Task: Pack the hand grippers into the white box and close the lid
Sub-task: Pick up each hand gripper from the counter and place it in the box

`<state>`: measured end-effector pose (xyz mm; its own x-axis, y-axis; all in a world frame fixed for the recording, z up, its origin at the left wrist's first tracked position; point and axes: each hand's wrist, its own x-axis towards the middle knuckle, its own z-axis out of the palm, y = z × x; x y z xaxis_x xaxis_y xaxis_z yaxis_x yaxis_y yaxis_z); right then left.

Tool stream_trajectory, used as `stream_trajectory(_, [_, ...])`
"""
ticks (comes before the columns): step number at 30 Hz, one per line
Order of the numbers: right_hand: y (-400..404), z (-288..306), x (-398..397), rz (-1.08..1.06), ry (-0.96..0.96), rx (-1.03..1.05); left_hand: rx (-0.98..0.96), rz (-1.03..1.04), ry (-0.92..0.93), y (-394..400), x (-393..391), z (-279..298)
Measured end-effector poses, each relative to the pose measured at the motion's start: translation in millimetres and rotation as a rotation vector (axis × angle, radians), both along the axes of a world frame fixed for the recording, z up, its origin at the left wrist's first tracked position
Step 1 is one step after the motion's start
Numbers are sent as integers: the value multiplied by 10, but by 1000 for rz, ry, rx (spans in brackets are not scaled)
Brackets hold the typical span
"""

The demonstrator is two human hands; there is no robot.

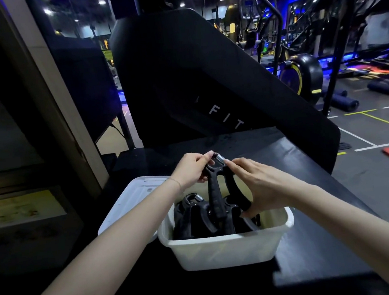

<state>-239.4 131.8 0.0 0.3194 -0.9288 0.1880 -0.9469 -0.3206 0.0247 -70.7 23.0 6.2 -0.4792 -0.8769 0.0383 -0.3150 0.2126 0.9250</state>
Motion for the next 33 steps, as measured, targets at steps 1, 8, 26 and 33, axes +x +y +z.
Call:
stream_trajectory(1, [-6,1,-5,-21,-38,25,37,-5,24,11,22,12])
stream_trajectory(8, [-28,-207,-75,-200,14,336,-263,-113,-433,11,375,-297])
stream_trajectory(26, [-201,-101,-45,-53,-96,573,-1089,-765,-970,172,391,-640])
stream_trajectory(33, [-254,-382,211,300,34,367,-945,-778,-1169,229,213,-654])
